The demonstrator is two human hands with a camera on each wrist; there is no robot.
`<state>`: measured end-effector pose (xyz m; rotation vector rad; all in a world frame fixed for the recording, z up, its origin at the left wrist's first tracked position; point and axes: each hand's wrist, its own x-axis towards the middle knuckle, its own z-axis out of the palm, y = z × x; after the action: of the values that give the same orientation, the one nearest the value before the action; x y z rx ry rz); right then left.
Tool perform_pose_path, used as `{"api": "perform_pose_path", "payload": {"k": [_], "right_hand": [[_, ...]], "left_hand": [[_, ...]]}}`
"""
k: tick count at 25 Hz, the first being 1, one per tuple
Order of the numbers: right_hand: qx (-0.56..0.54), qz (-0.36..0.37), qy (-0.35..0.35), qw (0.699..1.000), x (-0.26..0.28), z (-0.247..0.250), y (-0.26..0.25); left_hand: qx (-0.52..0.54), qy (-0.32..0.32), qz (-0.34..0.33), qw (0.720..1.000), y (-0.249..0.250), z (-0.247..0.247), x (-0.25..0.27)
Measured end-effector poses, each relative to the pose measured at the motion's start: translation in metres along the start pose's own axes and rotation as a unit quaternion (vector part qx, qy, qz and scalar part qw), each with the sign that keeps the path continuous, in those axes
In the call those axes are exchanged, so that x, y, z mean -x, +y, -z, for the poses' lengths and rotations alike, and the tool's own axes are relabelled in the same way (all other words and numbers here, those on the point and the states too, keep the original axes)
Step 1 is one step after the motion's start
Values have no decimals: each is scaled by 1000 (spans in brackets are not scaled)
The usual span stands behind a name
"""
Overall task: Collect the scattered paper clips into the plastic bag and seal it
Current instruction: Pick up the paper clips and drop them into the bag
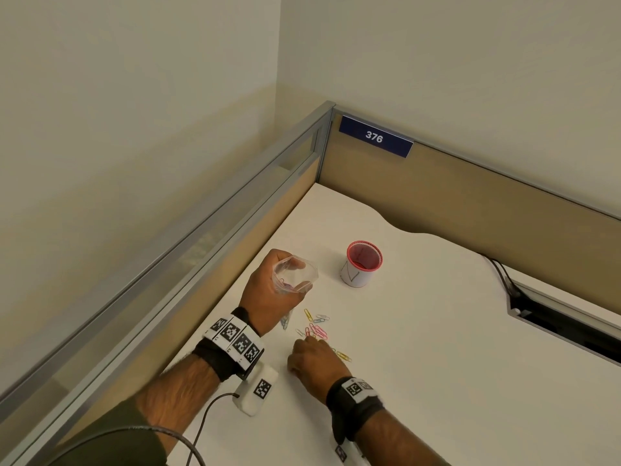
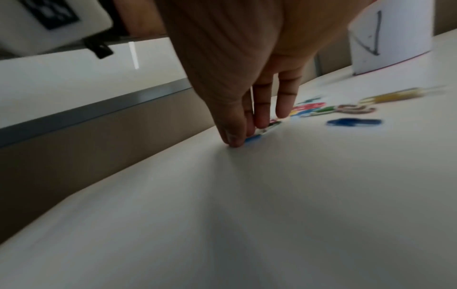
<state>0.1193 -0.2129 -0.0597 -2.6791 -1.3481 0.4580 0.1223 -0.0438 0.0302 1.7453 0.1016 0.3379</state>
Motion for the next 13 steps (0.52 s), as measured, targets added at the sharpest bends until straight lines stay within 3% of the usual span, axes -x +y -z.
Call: {"api": "perform_pose_path", "payload": {"k": [3,7,10,13], "right_hand": [[3,-32,12,999,5,10,22],[-84,-121,42,988,-14,34,50],[-86,-148,-2,985,-43,41,59],[-70,-129,-40,988,-57,31,56]], "left_hand": [[-3,10,6,1000,0,4,3],[3,29,16,999,6,10,7],[2,36,20,999,11,14,10],[-8,42,24,999,12,21,11]]}}
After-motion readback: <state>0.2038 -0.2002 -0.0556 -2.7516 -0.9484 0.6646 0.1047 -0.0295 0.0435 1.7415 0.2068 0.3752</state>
